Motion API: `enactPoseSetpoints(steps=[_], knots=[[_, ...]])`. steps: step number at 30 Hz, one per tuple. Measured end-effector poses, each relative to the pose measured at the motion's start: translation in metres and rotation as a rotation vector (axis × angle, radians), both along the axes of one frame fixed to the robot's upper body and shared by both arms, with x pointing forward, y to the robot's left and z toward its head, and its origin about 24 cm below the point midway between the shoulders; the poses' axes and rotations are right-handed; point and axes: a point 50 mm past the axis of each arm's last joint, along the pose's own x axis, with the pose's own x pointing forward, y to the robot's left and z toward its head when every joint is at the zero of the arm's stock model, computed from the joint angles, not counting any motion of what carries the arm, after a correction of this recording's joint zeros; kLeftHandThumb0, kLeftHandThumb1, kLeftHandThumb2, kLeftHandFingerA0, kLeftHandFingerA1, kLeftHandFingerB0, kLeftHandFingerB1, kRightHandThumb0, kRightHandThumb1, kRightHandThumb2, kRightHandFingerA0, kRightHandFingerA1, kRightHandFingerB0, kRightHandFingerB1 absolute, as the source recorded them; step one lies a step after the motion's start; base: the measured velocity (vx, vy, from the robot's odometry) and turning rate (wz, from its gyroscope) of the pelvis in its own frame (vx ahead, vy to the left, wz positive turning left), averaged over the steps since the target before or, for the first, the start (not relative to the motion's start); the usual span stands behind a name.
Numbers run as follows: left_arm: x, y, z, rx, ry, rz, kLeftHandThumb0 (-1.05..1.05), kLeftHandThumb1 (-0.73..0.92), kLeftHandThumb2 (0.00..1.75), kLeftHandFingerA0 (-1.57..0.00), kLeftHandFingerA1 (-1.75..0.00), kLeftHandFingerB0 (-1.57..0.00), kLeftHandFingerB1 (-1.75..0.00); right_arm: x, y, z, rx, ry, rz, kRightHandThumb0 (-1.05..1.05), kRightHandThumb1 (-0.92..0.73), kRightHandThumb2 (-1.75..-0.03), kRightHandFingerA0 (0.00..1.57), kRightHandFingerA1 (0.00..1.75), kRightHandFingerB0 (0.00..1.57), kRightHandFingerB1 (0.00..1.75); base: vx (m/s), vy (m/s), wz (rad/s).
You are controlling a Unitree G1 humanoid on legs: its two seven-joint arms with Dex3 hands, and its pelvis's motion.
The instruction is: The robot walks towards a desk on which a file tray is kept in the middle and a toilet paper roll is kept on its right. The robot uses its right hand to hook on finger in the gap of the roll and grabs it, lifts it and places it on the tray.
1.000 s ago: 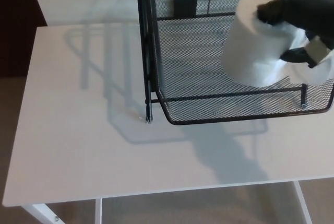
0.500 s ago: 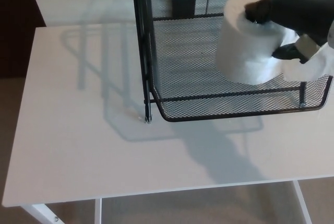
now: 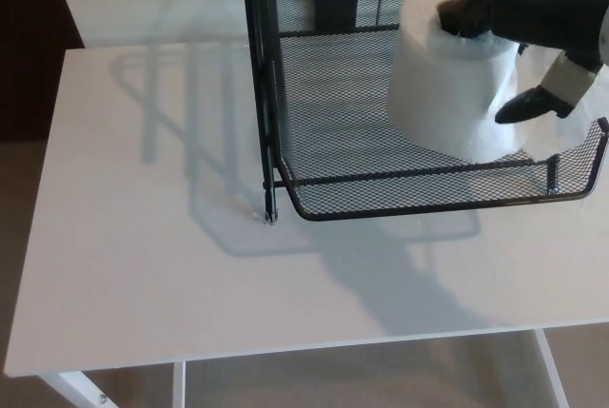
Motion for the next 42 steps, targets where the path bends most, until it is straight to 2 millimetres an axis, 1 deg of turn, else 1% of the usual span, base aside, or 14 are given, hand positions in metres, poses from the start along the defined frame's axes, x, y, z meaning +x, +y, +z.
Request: enactPoseSetpoints(steps=[3,4,12,14,15,18,25,26,30,31,32,36,37,42], knots=[[-0.001,0.0,0.0,0.0,0.002,0.0,-0.91,0.92,0.7,-0.48,-0.65,-0.27,-0.56,0.0,0.001,0.004,-0.009,0.03,-0.001,-0.6,-0.59,-0.58,0.38,0.52,0.42,0.33,0.0,0.0,0.0],[-0.001,0.0,0.0,0.0,0.002,0.001,-0.93,0.76,1.16,-0.46,-0.68,-0.25,-0.6,0.0,0.001,0.005,-0.012,0.041,-0.003,-0.53,-0.58,-0.57,0.38,0.53,0.48,0.37,0.0,0.0,0.0],[-0.002,0.0,0.0,0.0,0.006,-0.001,-0.89,0.74,1.14,-0.48,-0.68,-0.28,-0.61,0.001,0.002,0.02,-0.037,0.102,-0.03,-0.55,-0.65,-0.59,0.36,0.52,0.45,0.37,0.0,0.0,0.0],[-0.002,0.0,-0.001,0.0,0.007,-0.001,-0.9,0.92,0.71,-0.49,-0.64,-0.28,-0.55,0.002,0.002,0.026,-0.04,0.109,-0.037,-0.5,-0.64,-0.59,0.35,0.5,0.46,0.37,0.0,0.0,0.0],[-0.002,0.0,-0.001,0.0,0.007,-0.001,-0.9,0.73,1.14,-0.47,-0.69,-0.29,-0.61,0.003,0.002,0.031,-0.042,0.115,-0.045,-0.5,-0.64,-0.59,0.35,0.49,0.46,0.37,0.0,0.0,0.0],[-0.002,0.0,-0.001,0.0,0.008,-0.002,-0.92,0.92,0.72,-0.47,-0.65,-0.26,-0.55,0.006,0.0,0.042,-0.04,0.133,-0.068,-0.52,-0.64,-0.6,0.35,0.48,0.46,0.36,0.0,0.0,0.0],[-0.006,-0.001,-0.002,-0.001,0.025,-0.005,-0.9,0.73,1.15,-0.46,-0.68,-0.26,-0.59,0.014,-0.005,0.078,-0.01,0.17,-0.141,-0.51,-0.63,-0.59,0.38,0.5,0.42,0.33,0.0,0.0,0.0],[-0.006,-0.001,-0.002,-0.001,0.027,-0.005,-0.93,0.92,0.71,-0.48,-0.65,-0.28,-0.55,0.015,-0.005,0.085,-0.004,0.172,-0.15,-0.54,-0.61,-0.59,0.34,0.54,0.4,0.34,0.0,0.0,0.0],[-0.007,0.0,-0.002,0.001,0.03,-0.005,-0.93,0.92,0.71,-0.47,-0.65,-0.27,-0.56,0.016,-0.003,0.114,0.02,0.175,-0.166,-0.57,-0.61,-0.58,0.31,0.5,0.38,0.32,0.0,0.0,0.0],[-0.007,0.0,-0.002,0.001,0.031,-0.005,-0.91,0.74,1.15,-0.43,-0.68,-0.27,-0.61,0.016,-0.003,0.118,0.027,0.177,-0.164,-0.58,-0.61,-0.58,0.3,0.5,0.38,0.32,0.0,0.0,0.0],[-0.008,0.0,-0.002,0.002,0.033,-0.006,-0.92,0.92,0.72,-0.46,-0.65,-0.27,-0.56,0.015,-0.001,0.121,0.033,0.18,-0.16,-0.57,-0.6,-0.58,0.31,0.47,0.39,0.32,0.0,0.0,0.0],[-0.008,0.0,-0.001,0.006,0.033,-0.01,-0.9,0.92,0.71,-0.49,-0.64,-0.25,-0.55,0.014,0.002,0.121,0.038,0.22,-0.141,-0.55,-0.62,-0.58,0.33,0.48,0.42,0.33,0.0,0.0,0.0],[-0.009,0.0,-0.002,0.005,0.035,-0.008,-0.9,0.75,1.14,-0.48,-0.68,-0.26,-0.6,0.014,0.003,0.12,0.033,0.235,-0.137,-0.56,-0.61,-0.58,0.31,0.44,0.41,0.33,0.0,0.0,0.0],[-0.014,0.001,-0.002,0.007,0.047,-0.007,-0.86,0.73,1.14,-0.47,-0.69,-0.26,-0.6,0.017,0.003,0.109,-0.005,0.347,-0.154,-0.67,-0.55,-0.6,0.37,0.48,0.46,0.36,0.0,0.0,0.0]])
